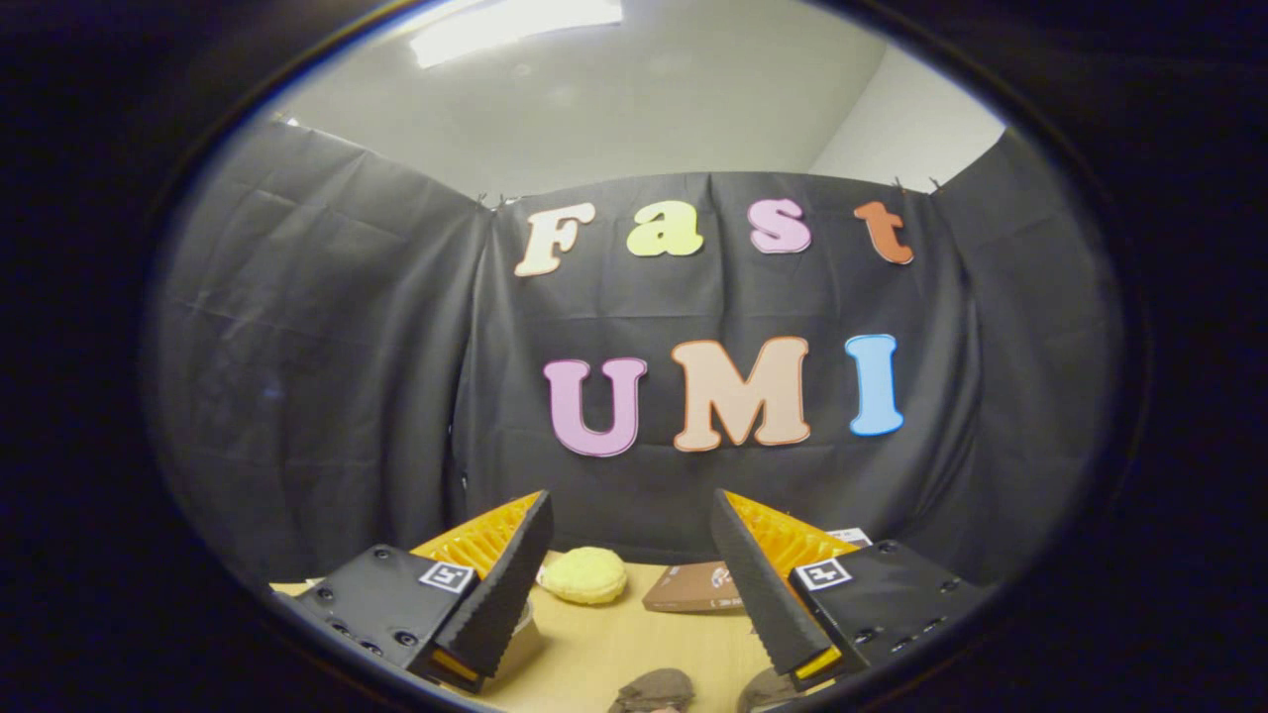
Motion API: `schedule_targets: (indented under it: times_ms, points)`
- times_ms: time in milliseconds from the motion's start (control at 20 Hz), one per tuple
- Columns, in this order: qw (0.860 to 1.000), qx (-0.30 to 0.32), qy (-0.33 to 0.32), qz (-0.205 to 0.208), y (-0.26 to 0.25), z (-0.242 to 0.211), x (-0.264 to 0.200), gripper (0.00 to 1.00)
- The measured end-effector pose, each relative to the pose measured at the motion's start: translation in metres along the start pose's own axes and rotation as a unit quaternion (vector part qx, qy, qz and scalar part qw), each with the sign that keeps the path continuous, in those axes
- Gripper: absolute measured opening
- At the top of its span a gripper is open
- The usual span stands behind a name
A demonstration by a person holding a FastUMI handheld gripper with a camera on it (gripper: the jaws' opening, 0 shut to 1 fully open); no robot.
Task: Open the storage box then place both shoes into the box .Put the left shoe in first, then the right shoe, with the right side of both shoes facing outward in a uniform manner.
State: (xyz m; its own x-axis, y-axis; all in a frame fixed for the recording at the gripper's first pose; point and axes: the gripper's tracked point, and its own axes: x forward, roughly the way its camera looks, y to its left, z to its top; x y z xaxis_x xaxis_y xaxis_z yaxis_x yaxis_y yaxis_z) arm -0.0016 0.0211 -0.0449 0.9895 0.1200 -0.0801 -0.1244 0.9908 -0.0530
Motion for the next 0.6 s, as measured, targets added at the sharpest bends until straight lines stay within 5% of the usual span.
schedule_targets:
  times_ms: [400,600]
  points:
    - [0.991,0.064,0.077,0.088,0.041,-0.073,0.000,0.99]
    - [0.972,0.132,0.145,0.133,0.068,-0.123,-0.004,0.99]
